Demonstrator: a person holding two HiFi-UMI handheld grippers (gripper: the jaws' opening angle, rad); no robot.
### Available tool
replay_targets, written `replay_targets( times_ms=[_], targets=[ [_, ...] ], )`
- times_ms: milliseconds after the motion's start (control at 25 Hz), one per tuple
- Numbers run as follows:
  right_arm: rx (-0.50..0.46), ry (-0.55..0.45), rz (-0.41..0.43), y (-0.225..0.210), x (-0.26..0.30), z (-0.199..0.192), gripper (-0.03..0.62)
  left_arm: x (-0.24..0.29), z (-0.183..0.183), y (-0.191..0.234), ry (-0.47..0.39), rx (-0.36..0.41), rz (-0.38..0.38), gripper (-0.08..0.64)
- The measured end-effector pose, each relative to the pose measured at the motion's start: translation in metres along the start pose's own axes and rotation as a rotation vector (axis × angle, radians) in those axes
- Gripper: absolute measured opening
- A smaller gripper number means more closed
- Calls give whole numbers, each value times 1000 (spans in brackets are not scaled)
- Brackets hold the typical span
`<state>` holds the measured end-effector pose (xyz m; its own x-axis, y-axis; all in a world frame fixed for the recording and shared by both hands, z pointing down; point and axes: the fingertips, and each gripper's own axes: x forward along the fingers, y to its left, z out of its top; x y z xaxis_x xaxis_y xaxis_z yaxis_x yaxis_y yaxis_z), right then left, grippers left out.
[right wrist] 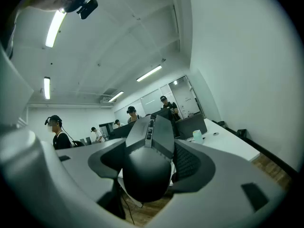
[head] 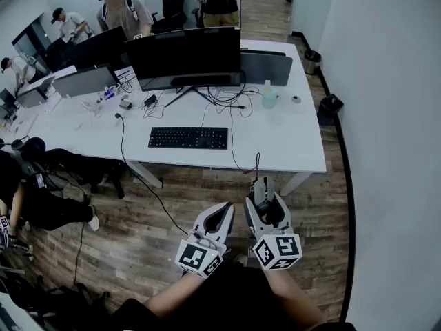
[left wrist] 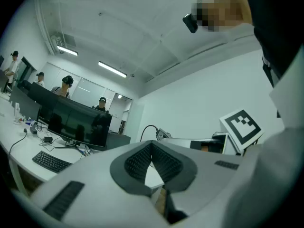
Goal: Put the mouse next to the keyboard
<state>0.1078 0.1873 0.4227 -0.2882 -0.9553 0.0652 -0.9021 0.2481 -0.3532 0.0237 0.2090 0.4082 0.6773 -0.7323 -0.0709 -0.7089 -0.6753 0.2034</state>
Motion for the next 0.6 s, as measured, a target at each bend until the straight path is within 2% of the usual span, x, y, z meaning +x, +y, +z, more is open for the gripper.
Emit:
replay_targets(
  times_ms=[400,600],
  targets=[
    [-21,-9,50,-9,0,10,310,7,-7,-3,1,10,45,3],
    [-4,-2,33,-20,18,9,310,23,-12,12,15,-13,13,3]
  ],
)
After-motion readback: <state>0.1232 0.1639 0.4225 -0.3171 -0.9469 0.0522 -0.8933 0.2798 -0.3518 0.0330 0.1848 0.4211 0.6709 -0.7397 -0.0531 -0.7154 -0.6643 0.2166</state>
